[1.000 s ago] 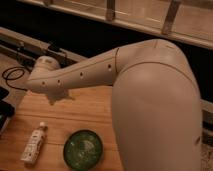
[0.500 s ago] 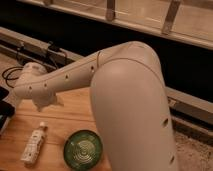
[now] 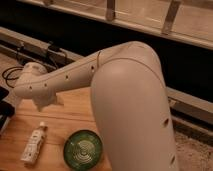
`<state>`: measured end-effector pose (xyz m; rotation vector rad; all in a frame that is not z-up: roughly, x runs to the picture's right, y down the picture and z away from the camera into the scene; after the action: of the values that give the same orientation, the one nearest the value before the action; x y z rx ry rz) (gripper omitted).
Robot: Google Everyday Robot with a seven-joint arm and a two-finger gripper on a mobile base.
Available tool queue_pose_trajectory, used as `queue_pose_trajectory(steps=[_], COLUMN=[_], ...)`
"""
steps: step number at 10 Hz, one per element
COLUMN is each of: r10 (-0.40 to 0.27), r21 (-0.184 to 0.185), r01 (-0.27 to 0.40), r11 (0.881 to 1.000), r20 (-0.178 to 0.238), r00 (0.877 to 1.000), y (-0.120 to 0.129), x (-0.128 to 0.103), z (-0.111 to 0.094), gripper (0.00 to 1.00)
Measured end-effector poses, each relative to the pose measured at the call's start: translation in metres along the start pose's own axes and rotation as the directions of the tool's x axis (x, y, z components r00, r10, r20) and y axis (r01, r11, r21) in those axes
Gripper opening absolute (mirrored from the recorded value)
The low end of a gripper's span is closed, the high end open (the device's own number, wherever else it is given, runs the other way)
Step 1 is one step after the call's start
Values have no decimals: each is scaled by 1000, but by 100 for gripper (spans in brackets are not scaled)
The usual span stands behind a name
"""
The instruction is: Place the bottle in the ceramic bowl
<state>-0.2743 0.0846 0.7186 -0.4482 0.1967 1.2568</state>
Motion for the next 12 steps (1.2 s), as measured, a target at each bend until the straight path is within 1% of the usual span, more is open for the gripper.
queue_pose_trajectory(steps=[1,3,5,6,8,10,11,12], r10=[-14,-67,-119,-142,-158,-175,-182,-187], r21=[3,-5,-25,-42,-73,-116,-122,-127], r01=[14,66,118,139,153,164,169,173], r11=[1000,998,993,989,986,980,978,977], r20=[-7,-22,-45,-58,-70,-94,-104,-109], r00=[1000,998,992,988,985,980,978,976], y=[2,19,50,69,87,107,114,118], x=[0,8,30,44,55,60,62,64], z=[1,5,15,24,36,55,62,62], gripper=[65,65,65,65,65,65,65,65])
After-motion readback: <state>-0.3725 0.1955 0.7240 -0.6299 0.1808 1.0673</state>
